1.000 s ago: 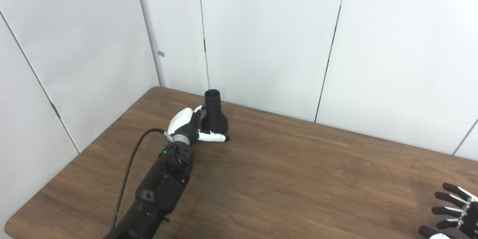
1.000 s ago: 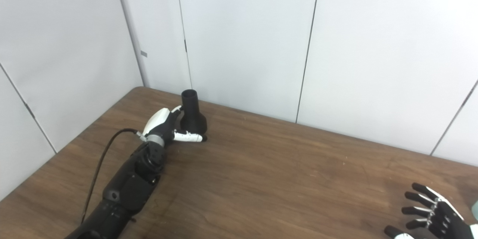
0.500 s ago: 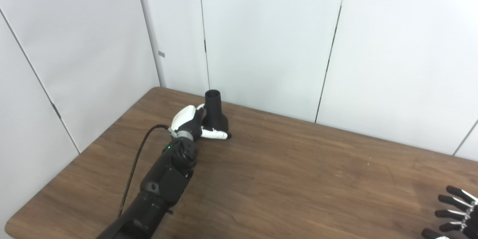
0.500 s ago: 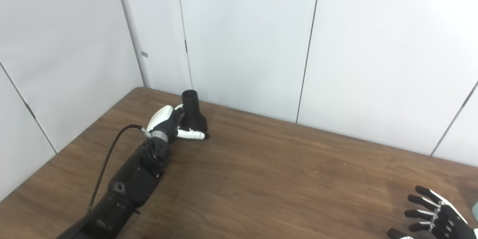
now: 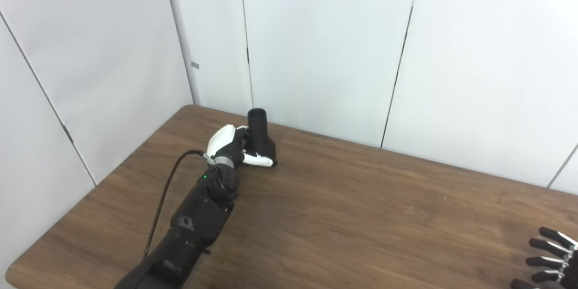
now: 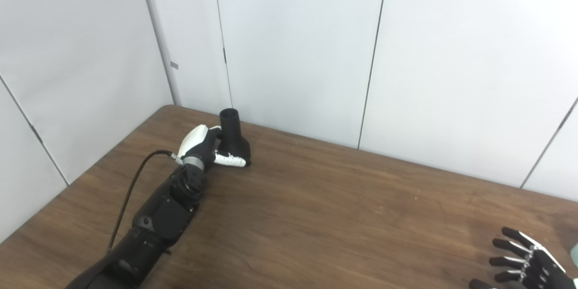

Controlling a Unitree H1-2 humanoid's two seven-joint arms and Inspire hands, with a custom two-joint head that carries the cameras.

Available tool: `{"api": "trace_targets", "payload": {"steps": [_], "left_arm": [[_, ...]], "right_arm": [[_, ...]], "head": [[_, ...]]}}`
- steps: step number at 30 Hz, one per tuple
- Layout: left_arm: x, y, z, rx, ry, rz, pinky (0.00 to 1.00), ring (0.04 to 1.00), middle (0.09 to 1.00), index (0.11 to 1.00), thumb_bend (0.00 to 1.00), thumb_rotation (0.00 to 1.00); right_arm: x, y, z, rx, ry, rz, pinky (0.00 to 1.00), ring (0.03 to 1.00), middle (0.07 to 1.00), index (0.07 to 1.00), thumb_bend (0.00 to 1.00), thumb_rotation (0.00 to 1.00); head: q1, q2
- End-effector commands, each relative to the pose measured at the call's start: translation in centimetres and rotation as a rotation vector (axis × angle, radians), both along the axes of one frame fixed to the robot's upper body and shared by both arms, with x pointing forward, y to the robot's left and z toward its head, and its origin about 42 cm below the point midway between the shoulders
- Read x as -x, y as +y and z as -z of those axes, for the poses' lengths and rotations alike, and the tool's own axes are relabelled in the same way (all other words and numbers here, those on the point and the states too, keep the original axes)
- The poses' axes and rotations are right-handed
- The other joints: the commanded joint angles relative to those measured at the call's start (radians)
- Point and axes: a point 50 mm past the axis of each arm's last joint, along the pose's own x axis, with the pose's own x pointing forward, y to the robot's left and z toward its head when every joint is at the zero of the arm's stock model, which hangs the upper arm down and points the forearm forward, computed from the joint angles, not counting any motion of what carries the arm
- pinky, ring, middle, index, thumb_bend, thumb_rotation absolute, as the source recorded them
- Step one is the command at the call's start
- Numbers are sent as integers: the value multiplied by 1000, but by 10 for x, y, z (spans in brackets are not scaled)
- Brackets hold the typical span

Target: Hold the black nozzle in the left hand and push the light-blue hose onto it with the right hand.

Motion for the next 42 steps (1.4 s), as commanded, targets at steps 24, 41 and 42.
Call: {"api": "trace_targets", "payload": {"steps": [24, 41, 42], "left_arm": [[-2, -22, 42, -106, 14, 227, 1000, 694, 502, 477, 525, 0], [26, -125, 40, -125, -3, 741, 1000, 643, 485, 486, 526, 0], [29, -132, 39, -122, -4, 772, 1000, 646, 487, 484, 526, 0]], "right_arm": [[-6, -3, -28, 10, -84, 7, 464, 569, 699, 757, 694, 0], [-3, 17, -38, 4, -27, 38, 508, 550, 683, 743, 710, 44], [-3, 18, -39, 0, -30, 37, 500, 550, 683, 742, 708, 40]], "head": [[-21, 9], [-176, 49], [-190, 53]]}}
